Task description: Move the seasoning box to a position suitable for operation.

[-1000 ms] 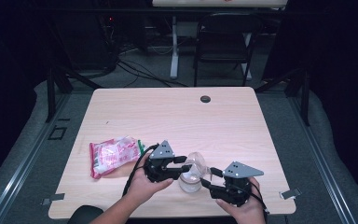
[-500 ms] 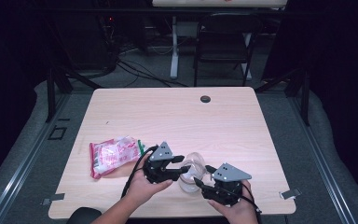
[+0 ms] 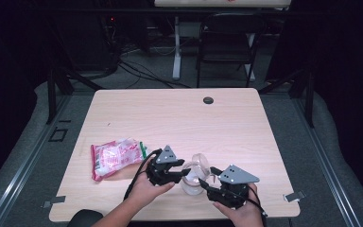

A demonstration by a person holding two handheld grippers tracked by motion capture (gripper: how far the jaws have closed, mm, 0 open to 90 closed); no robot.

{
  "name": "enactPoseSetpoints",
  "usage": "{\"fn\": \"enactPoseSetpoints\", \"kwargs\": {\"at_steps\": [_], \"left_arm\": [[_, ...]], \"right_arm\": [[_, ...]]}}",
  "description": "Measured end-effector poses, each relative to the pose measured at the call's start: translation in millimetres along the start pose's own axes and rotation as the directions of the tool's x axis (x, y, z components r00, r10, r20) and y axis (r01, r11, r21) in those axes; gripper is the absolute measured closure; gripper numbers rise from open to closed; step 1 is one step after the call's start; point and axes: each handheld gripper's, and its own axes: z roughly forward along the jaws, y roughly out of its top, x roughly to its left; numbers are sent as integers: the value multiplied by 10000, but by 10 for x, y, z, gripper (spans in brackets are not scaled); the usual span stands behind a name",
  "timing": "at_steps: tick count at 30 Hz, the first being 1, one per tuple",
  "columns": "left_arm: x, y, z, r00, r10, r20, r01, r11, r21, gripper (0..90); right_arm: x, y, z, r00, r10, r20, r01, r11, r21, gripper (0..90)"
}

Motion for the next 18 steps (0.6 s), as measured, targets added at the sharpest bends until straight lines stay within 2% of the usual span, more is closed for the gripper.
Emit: {"fn": "enactPoseSetpoints", "kwargs": {"at_steps": [7,14,18], "left_arm": [[-8,-24,25,9999,74,118,-74,10000,-15,644],[1,-35,25,9998,-16,187,18,10000,-77,649],[5,-36,25,9998,-7,206,9,10000,-93,650]], "right_arm": [[-17,-5,-9,10000,29,-25,-29,10000,-50,454],[-110,-9,-89,9989,434,-179,-437,9989,-168,467],[-188,0,-129,9971,690,-312,-689,9976,62,481]]}}
